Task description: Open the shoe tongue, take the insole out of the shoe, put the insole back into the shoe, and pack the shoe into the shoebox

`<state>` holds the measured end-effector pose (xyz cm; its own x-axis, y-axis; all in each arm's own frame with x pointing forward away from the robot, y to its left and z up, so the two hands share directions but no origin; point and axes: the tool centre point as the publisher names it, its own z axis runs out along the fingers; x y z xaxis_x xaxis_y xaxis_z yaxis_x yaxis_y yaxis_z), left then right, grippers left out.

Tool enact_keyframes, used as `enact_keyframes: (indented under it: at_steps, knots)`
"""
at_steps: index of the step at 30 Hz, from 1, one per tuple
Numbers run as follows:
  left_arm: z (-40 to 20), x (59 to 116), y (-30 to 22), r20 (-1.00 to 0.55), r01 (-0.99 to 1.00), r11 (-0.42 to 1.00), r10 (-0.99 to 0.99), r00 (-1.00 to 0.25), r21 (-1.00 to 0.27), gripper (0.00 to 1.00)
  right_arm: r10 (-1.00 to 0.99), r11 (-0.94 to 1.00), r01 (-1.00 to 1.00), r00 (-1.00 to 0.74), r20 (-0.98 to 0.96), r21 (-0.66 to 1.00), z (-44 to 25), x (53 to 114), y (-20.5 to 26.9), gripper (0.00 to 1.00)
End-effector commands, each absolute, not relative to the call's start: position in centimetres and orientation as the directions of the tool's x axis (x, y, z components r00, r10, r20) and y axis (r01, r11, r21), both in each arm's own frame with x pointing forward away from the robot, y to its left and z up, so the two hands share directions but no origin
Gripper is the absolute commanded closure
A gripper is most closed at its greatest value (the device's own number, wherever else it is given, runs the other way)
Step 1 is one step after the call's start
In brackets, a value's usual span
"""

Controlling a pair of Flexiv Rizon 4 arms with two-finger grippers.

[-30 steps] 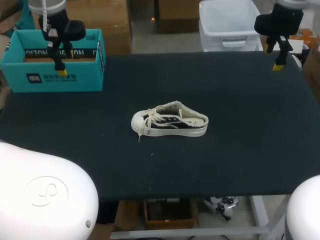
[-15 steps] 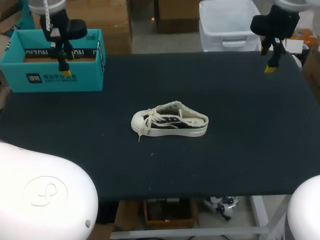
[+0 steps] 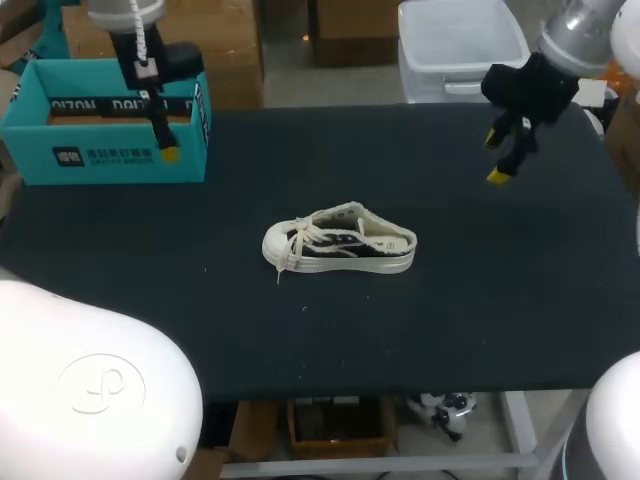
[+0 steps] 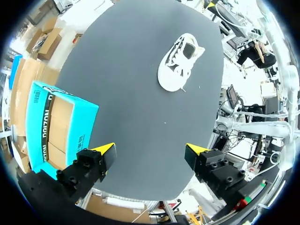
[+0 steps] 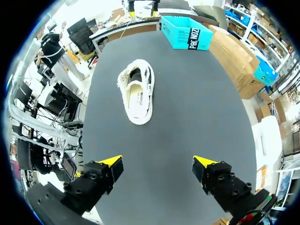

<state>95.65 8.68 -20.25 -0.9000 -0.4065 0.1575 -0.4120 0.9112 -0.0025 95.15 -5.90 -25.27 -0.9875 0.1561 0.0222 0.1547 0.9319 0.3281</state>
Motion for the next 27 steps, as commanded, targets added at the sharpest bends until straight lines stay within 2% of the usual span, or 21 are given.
enact_keyframes:
  at_steps: [1,7,8,10,27]
  knots:
    - [-21.2,96.2,8.3,0.212,-0.458,0.889,-0.445,-0.870,-0.010,0.00,0.205,0.914,0.148,-0.972,-0.116,0.377,-26.5,94.1,-4.8,0.00]
    - [-21.9,94.7,7.8,0.220,-0.553,0.833,-0.536,-0.815,-0.019,0.00,0.214,0.880,0.130,-0.967,-0.137,0.458,-27.4,93.8,-3.1,0.00]
    - [-22.1,94.4,7.6,0.181,-0.580,0.814,-0.571,-0.800,0.004,0.00,0.211,0.874,0.128,-0.969,-0.130,0.469,-27.7,93.7,-2.8,0.00]
    - [-22.0,94.1,7.4,0.146,-0.562,0.826,-0.561,-0.815,0.037,0.00,0.211,0.874,0.128,-0.969,-0.130,0.469,-27.7,93.7,-2.8,0.00]
    - [-22.0,94.1,7.4,0.146,-0.562,0.826,-0.561,-0.815,0.037,0.00,0.211,0.874,0.128,-0.969,-0.130,0.469,-27.7,93.7,-2.8,0.00]
